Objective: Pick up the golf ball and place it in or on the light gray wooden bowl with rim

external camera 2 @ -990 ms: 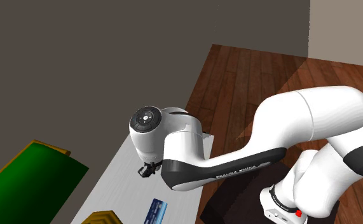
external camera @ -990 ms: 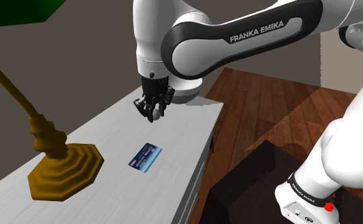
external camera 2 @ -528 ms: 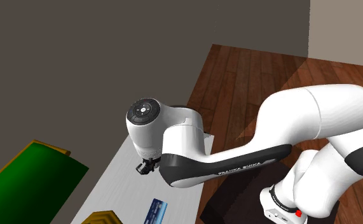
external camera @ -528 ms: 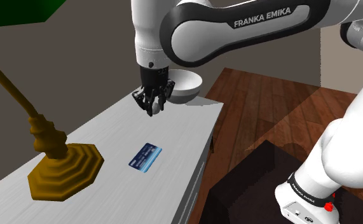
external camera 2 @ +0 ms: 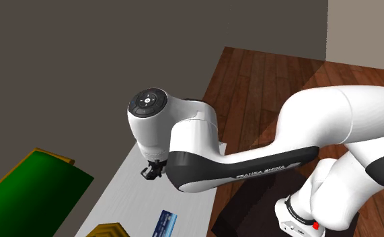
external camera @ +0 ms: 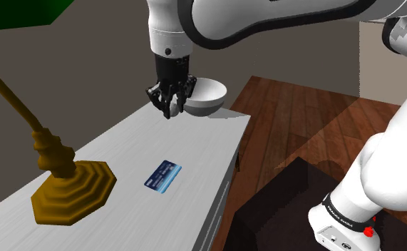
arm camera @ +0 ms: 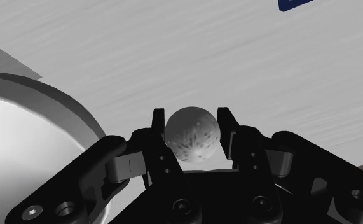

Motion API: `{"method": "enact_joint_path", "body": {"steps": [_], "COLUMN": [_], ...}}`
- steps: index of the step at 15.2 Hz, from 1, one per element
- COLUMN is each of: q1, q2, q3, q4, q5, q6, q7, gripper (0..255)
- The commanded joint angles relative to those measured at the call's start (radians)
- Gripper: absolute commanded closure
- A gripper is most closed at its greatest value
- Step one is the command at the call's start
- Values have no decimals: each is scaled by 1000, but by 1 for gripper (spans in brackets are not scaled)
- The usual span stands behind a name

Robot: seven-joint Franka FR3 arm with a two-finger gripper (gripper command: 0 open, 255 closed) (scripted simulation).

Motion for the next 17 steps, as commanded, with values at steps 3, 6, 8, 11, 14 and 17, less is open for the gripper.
{"method": "enact_joint_path", "body": {"steps": [3, 6, 8, 11, 14, 17], "q1": [1, 4, 6, 11, 17, 3], "q2": [7, 15, 22, 35, 51, 43], "q3": [1, 3, 4, 6, 10, 0], "q4": [64, 114, 148, 204, 263, 280], "q5": [-2, -6, -10, -16, -25, -19], "q6": [-58, -101, -130, -175, -221, -241], "q7": [-5, -6, -6, -6, -4, -31], "gripper": [255, 255, 255, 255, 255, 255]}}
